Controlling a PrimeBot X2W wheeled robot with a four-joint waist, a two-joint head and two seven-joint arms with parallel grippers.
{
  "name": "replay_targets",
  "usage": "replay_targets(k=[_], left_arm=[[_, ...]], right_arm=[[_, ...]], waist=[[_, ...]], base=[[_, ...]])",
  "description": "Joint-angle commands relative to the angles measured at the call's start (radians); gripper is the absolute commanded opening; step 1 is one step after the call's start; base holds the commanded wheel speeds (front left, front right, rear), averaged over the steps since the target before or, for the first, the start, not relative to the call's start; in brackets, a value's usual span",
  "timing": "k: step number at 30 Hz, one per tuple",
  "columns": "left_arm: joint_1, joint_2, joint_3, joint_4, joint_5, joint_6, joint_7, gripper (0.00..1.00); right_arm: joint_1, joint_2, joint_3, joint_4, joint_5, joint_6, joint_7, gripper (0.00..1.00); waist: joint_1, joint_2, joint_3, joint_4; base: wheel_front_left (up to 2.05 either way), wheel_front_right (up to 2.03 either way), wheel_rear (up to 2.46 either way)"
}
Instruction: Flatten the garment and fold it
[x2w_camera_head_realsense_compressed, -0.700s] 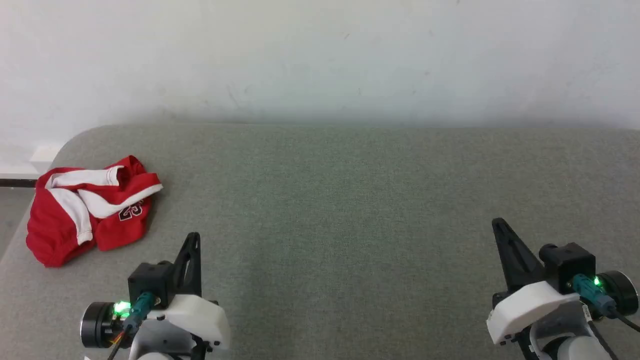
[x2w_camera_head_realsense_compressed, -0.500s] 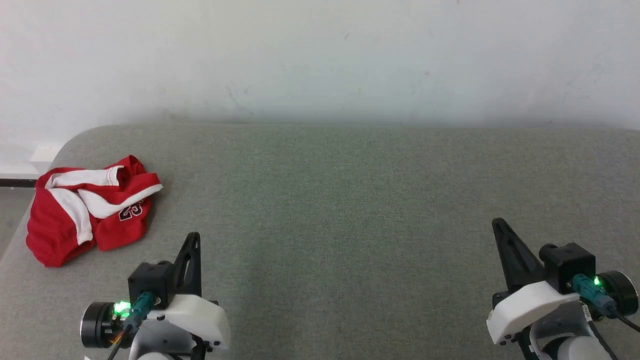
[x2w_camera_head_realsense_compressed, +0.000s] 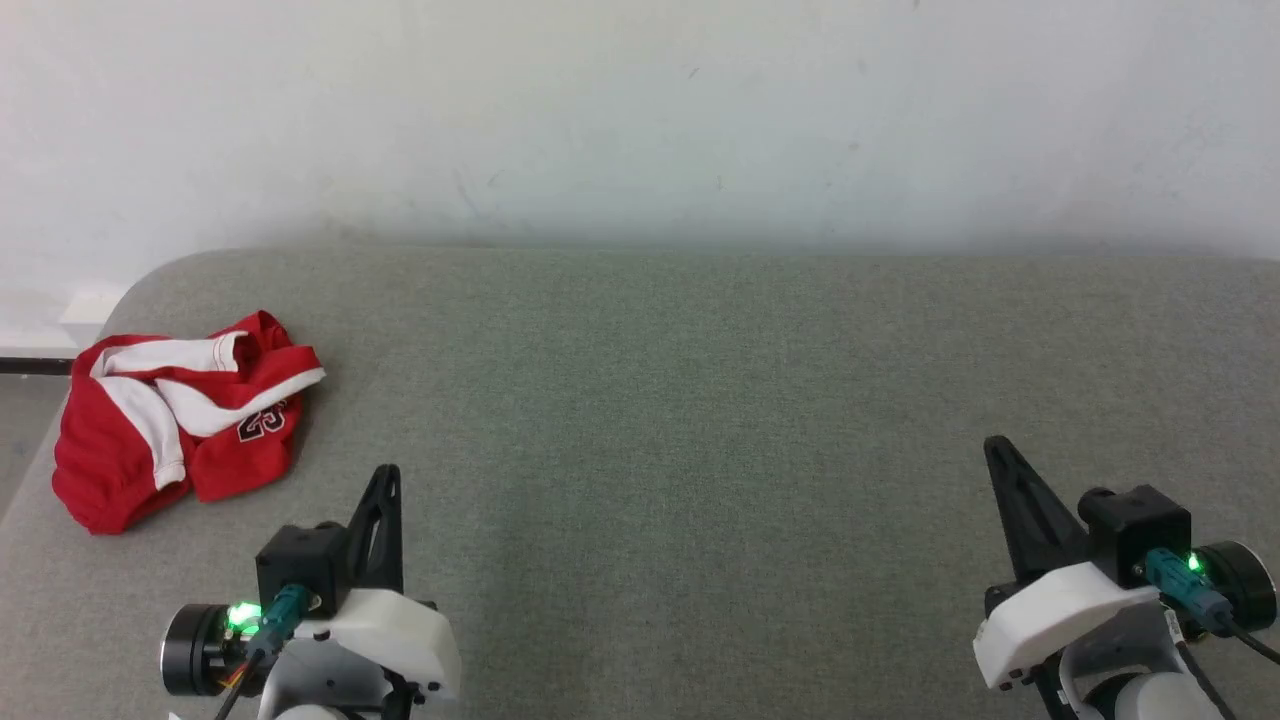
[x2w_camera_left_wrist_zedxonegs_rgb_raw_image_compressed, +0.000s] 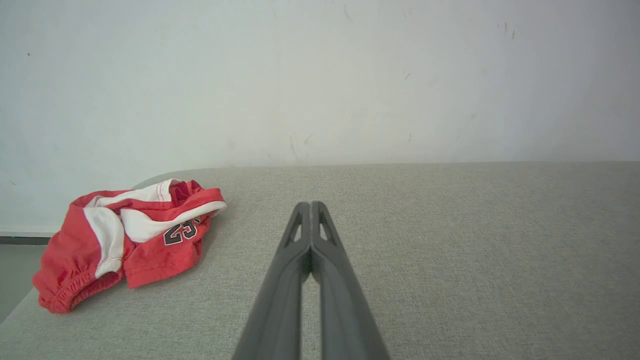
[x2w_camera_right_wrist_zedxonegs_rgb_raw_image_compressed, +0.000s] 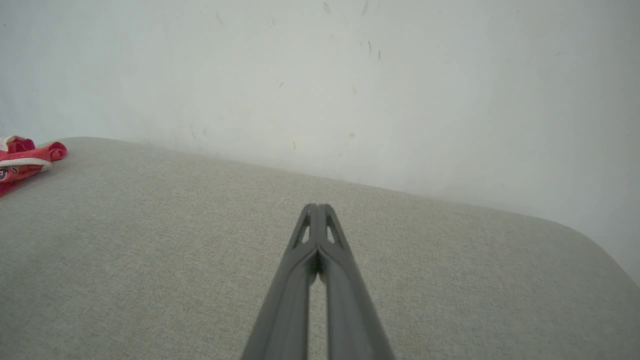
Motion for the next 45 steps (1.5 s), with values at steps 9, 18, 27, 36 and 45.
replay_targets(k=[9,18,27,36,45], left_arm=[[0.001,0.001,-0.001,0.001,0.000,0.002,0.000,1.00],[0.006,0.000,-0.006,0.001,-0.009,0.010,-0.015,1.00],[0.013,0.000,-0.011,-0.002,-0.020,0.019,-0.034,1.00],[0.021,0.000,-0.016,-0.003,-0.031,0.029,-0.053,1.00],[0.035,-0.001,-0.017,-0.008,-0.038,0.036,-0.071,1.00]], right_arm=[[0.000,-0.001,0.000,0.002,0.001,0.000,0.000,1.00],[0.001,0.000,-0.009,0.009,0.013,0.000,-0.015,1.00],[0.003,0.000,-0.019,0.010,0.017,0.000,-0.034,1.00],[0.008,0.000,-0.018,0.007,0.020,0.000,-0.053,1.00],[0.018,0.001,-0.015,0.010,0.028,0.000,-0.071,1.00]], waist=[[0.0000,0.0000,0.000,0.000],[0.0000,0.0000,0.000,0.000],[0.0000,0.0000,0.000,0.004],[0.0000,0.0000,-0.003,0.025],[0.0000,0.0000,-0.013,0.069]], base=[[0.00,0.00,0.00],[0.00,0.00,0.00],[0.00,0.00,0.00],[0.00,0.00,0.00],[0.00,0.00,0.00]])
